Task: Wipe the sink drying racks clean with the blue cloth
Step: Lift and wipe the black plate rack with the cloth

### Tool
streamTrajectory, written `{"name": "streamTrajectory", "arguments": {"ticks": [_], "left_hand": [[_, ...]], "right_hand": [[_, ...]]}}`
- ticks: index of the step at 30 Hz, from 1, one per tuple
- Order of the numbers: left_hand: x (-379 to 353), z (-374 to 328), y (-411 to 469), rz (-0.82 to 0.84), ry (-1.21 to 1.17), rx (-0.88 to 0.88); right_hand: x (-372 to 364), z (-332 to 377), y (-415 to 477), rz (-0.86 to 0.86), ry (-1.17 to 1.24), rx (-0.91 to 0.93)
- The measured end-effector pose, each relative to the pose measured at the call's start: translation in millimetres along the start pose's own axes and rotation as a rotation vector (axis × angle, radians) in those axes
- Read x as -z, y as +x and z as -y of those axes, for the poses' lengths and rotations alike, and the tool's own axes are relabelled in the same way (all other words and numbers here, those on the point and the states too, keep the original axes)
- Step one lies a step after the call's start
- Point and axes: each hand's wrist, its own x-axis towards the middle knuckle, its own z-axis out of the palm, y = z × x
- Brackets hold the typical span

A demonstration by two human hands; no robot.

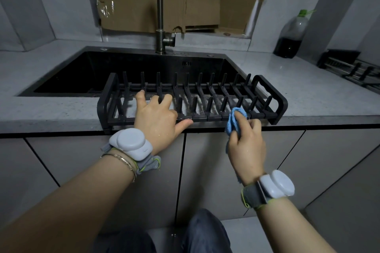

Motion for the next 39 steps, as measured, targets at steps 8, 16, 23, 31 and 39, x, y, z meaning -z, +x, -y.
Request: {"name": "streamTrajectory", "arguments": {"ticks": [8, 16, 23, 31, 39], "left_hand": [[1.8, -0.4, 0.6, 0.032, -0.004, -0.007], [5.6, -0.5, 0.6, 0.11, 0.007, -0.021], [11.5, -0.9, 1.4, 0.24, 0.032, -0.008], [26.2, 1.0, 5.0, 0.437, 0.062, -0.003], [30.8, -0.4, 6.0, 0.444, 0.056, -0.004]], "right_hand": [[-23.7, 33.6, -24.1, 0.138, 0.008, 0.187], [-8.0, 0.7, -2.8, 0.055, 0.136, -0.004], [-20.4, 42.8, -27.6, 0.26, -0.053, 0.197], [-9.2, 12.6, -11.6, 0.139, -0.009, 0.083], [-4.5, 42.3, -5.6, -0.088, 0.432, 0.185]]}}
